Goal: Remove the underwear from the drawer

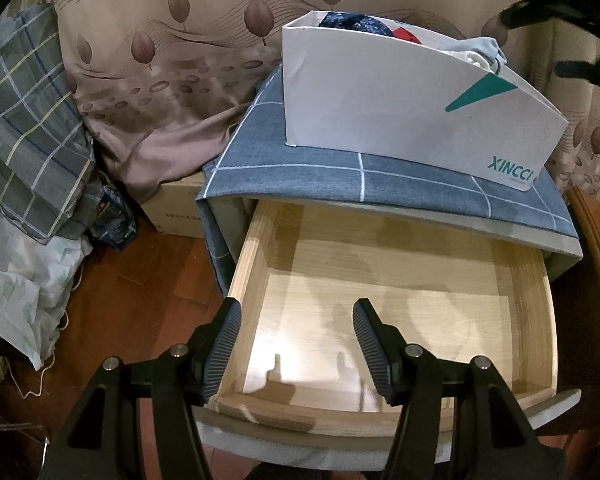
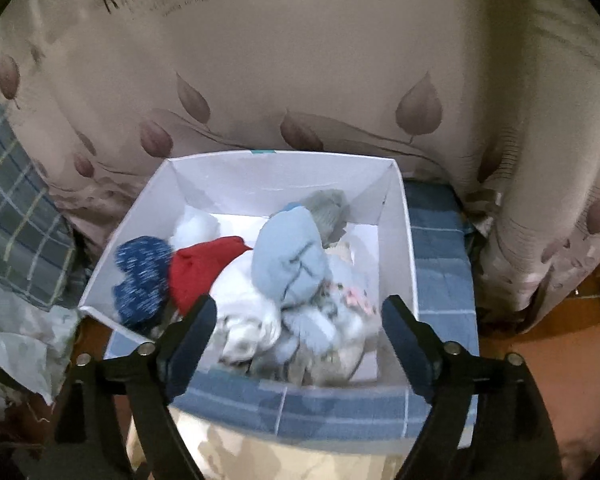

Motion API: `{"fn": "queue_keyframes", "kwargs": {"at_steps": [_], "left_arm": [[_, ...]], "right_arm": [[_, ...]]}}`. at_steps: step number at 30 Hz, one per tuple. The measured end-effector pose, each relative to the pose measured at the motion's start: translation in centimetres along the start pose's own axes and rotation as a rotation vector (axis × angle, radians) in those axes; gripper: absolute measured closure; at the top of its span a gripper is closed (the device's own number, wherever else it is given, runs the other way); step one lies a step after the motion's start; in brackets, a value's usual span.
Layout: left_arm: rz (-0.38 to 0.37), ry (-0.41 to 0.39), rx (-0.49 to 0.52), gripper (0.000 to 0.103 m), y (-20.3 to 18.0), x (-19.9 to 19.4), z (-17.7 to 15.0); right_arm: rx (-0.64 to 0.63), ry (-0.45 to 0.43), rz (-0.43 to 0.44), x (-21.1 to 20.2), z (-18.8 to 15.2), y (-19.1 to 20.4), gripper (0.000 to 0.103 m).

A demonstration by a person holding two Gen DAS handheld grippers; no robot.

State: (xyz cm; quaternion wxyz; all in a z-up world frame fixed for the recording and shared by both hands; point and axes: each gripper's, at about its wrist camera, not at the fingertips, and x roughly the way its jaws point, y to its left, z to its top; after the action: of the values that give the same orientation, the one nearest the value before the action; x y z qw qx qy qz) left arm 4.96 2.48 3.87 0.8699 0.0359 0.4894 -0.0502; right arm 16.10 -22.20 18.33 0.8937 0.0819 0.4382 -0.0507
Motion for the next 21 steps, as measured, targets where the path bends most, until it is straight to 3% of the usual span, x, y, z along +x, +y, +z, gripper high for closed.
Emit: {"fn": "queue_keyframes", "kwargs": {"at_steps": [8,16,21], "left_arm": [[0.006,-0.010,0.027,0.043,-0.6,-0.4,-0.2],[0.001,-0.036,0.057,0.043,-1.5,-1.2,-0.6],[0.000,-0.053,0.072,0.043,-2.1,-1.7,-0.9]], "right_arm": [[0.044,-0.045,0.019,-5.2,-8.2,-1.0,0.010],[0.089,0.059,-0.064,-3.3,-18.9,-2.2,0.010],[0.091,0.077,-0.084,-2.4,-22.5,-1.7,0.010]]}}
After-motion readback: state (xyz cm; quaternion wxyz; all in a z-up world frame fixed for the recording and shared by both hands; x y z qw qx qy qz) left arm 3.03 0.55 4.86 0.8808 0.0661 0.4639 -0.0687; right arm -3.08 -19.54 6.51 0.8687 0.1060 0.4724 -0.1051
